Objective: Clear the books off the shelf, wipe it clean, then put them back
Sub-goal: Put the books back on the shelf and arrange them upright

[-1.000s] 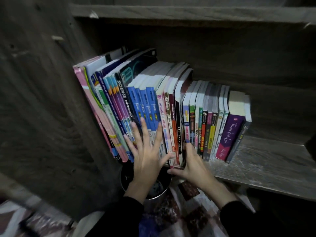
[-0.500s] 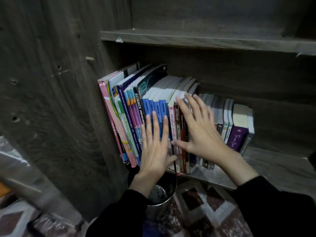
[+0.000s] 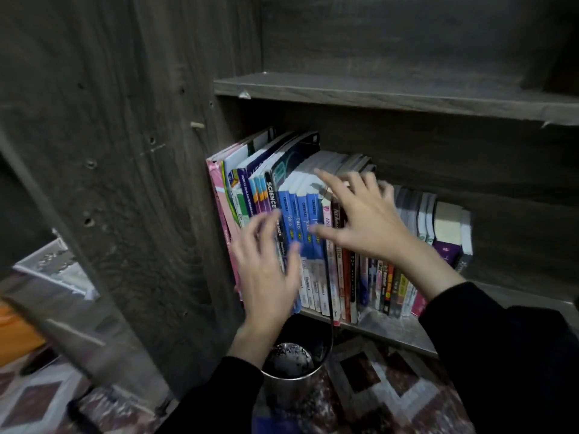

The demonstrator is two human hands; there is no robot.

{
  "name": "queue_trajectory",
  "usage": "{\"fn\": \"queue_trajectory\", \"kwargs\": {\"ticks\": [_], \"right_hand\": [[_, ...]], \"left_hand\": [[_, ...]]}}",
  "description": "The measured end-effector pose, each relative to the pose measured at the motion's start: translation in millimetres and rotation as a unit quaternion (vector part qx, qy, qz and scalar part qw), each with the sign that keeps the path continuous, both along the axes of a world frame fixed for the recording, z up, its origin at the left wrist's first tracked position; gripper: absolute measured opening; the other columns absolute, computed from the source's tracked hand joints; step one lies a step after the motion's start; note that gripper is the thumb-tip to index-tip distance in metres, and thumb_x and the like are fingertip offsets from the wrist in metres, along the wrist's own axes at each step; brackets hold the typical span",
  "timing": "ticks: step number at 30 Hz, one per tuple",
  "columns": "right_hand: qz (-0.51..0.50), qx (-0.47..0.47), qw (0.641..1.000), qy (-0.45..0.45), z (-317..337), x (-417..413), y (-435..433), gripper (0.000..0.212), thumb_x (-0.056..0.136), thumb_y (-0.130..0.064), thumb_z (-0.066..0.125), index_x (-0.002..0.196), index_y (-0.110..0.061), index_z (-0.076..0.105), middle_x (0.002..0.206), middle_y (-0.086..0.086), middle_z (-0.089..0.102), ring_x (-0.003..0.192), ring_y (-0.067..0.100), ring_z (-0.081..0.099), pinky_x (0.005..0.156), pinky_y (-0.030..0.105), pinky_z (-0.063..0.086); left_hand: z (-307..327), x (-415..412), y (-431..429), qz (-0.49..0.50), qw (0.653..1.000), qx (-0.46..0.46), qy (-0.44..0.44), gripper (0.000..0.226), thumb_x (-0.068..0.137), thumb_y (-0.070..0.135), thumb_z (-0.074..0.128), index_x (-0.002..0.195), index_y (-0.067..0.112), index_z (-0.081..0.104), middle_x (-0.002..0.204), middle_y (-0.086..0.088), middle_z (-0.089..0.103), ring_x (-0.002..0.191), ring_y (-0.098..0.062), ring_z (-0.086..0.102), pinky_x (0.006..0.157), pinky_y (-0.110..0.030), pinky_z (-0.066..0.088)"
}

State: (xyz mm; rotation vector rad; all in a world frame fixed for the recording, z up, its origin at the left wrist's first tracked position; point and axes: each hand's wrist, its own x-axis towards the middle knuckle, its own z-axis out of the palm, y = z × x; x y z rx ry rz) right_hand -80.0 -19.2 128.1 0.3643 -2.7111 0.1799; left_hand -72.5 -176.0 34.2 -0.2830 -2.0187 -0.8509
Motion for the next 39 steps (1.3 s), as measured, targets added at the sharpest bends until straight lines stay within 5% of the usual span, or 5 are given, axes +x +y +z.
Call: {"fn": "queue_trajectory", "kwargs": {"ticks": [3, 7, 17, 29, 39], "right_hand": [[0.078, -0.05, 0.995, 0.039, 20.9, -13.3, -28.8, 0.079, 0.078, -0.036, 0.05, 0.15, -0.031, 0.019, 0.154, 0.001, 0.026, 0.14, 0.022, 0.019, 0.114, 0.048, 0.012], [0.171, -0.02, 0.984, -0.048, 24.4, -28.5, -63.2, 0.09, 0.077, -0.013, 0.057, 0.152, -0.029, 0.011, 0.16, -0.001, 0.012, 0.147, 0.02, 0.007, 0.117, 0.041, 0.013], [0.16, -0.031, 0.986, 0.041, 17.0, -24.6, -53.6, 0.055, 0.078, -0.012, 0.054, 0.132, -0.018, 0.044, 0.137, -0.002, 0.044, 0.134, 0.013, 0.031, 0.09, 0.02, 0.032], [0.156, -0.078, 0.984, 0.033, 14.8, -19.0, -42.9, 0.052, 0.077, -0.007, 0.053, 0.127, -0.019, 0.046, 0.135, -0.005, 0.046, 0.135, 0.011, 0.032, 0.096, 0.024, 0.034], [0.153, -0.081, 0.984, 0.03, 16.1, -19.2, -42.0, 0.053, 0.077, 0.0, 0.051, 0.127, -0.019, 0.047, 0.137, -0.004, 0.045, 0.136, 0.01, 0.029, 0.098, 0.02, 0.028]], "left_hand": [[29.6, -5.5, -20.9, 0.049, 0.989, 0.139, -0.024, 0.056, 0.077, 0.007, 0.045, 0.133, 0.003, 0.047, 0.119, -0.021, 0.048, 0.11, -0.032, 0.041, 0.096, -0.031, 0.025], [47.4, -10.0, -36.3, 0.019, 0.993, 0.097, -0.059, 0.063, 0.072, 0.005, 0.039, 0.135, 0.002, 0.045, 0.118, -0.02, 0.049, 0.108, -0.036, 0.044, 0.095, -0.027, 0.027], [51.2, -9.6, -49.7, -0.026, 0.996, -0.006, -0.085, 0.059, 0.079, -0.007, 0.049, 0.135, 0.012, 0.047, 0.12, -0.008, 0.049, 0.109, -0.014, 0.038, 0.088, -0.009, 0.021], [63.7, -18.2, -45.9, -0.013, 0.961, -0.138, -0.24, 0.075, 0.088, 0.015, 0.049, 0.15, 0.036, 0.014, 0.089, -0.002, 0.053, 0.078, -0.021, 0.053, 0.069, -0.033, 0.043], [28.3, 13.4, -55.5, -0.025, 0.992, -0.045, -0.117, 0.045, 0.088, 0.022, 0.062, 0.127, 0.025, 0.039, 0.109, -0.009, 0.055, 0.1, -0.025, 0.057, 0.079, -0.042, 0.052]]}}
